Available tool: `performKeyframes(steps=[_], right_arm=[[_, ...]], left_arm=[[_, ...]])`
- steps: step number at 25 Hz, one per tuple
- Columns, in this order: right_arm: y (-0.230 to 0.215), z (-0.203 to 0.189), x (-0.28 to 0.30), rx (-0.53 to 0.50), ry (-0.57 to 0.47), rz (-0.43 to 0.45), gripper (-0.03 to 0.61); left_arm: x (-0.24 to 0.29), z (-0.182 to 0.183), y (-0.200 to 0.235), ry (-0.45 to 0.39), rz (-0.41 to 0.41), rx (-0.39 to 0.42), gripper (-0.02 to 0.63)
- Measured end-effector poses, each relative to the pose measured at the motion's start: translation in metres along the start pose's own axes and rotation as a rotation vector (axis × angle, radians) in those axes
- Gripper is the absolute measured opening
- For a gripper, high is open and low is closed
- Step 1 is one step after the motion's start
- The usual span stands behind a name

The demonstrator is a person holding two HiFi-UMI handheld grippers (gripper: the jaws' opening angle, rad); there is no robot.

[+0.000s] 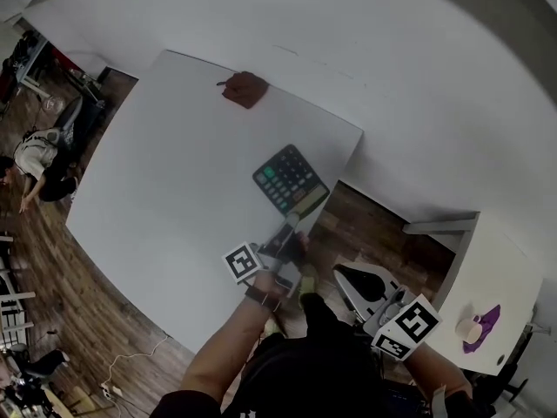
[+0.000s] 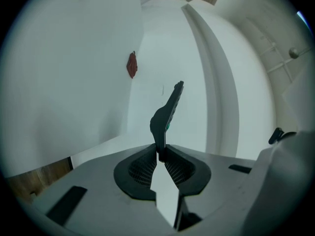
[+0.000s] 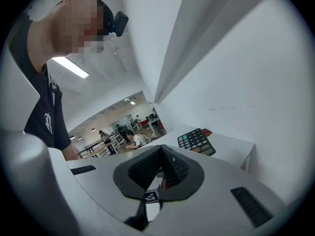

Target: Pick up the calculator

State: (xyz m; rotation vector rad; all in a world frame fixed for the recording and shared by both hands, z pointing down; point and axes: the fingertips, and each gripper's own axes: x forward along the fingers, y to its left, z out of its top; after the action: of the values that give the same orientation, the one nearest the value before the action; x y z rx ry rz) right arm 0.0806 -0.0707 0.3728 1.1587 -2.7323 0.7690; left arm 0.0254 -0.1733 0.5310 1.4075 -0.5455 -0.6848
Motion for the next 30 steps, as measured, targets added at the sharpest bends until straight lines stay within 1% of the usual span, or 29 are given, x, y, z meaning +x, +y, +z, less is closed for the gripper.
performKeyframes(steps=[5,11,14,16,20,26,30], right_arm=[[0.029,0.001,0.003,-0.027,-0.027,0.006,0.014],[0.077,-0.003,0.004,-0.069,-0.049,0.02,0.014],[0.101,-0.002,0.002,-0.095,-0.061,0.033,0.014],[0.121,-0.001,0.001,-0.111,-0.073,0.04,0.014],[0.167,-0.004,-0.002,-0.142,-0.092,0.056,0.014],[0.184,0.002,-0.001,-0.165,-0.128,0.08,0.012],[0.189,0.002,0.001,-0.193,-0.145,0.089,0.012]], left_arm=[[-0.041,-0.011,-0.032,0.027,-0.031,0.062,0.044],[-0.093,-0.027,-0.062,0.059,-0.054,0.125,0.044],[-0.119,-0.034,-0.074,0.057,-0.068,0.131,0.044],[-0.141,-0.038,-0.085,0.054,-0.08,0.142,0.044],[-0.191,-0.048,-0.109,0.065,-0.09,0.2,0.044],[-0.218,-0.052,-0.128,0.052,-0.104,0.271,0.044],[-0.224,-0.05,-0.134,0.059,-0.105,0.343,0.044]])
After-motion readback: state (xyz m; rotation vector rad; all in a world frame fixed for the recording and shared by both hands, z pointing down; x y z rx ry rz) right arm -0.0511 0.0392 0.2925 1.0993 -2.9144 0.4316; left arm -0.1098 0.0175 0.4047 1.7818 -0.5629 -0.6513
